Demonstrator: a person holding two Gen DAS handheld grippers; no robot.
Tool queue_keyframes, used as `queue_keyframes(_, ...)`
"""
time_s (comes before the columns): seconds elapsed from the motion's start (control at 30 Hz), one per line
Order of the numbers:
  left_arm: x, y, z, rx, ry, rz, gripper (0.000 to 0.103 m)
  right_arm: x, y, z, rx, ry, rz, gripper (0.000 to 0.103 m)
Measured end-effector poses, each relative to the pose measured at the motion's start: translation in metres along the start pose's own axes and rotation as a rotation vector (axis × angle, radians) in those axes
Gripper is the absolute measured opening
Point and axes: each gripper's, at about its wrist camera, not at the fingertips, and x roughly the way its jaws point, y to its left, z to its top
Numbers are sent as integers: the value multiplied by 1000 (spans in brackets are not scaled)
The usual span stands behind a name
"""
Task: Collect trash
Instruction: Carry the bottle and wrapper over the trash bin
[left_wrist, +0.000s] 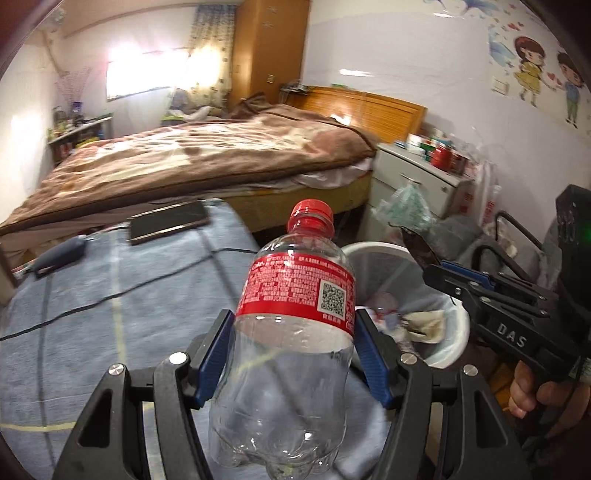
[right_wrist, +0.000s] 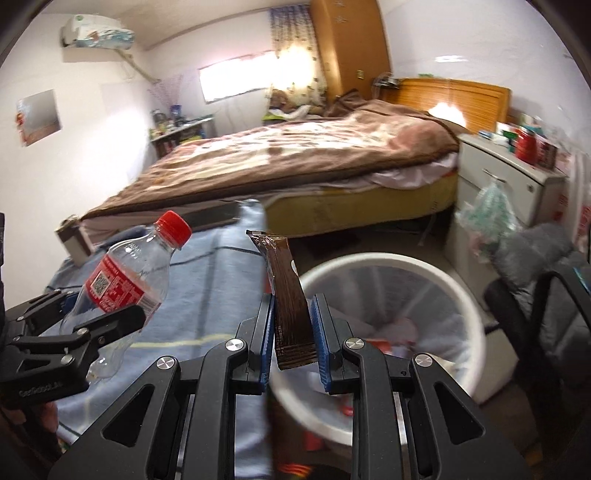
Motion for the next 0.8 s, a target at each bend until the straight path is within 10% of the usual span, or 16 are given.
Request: queue_keyframes(0.8, 80, -97, -2, 50, 127, -107, 67, 24, -84, -28, 28, 153, -144, 24)
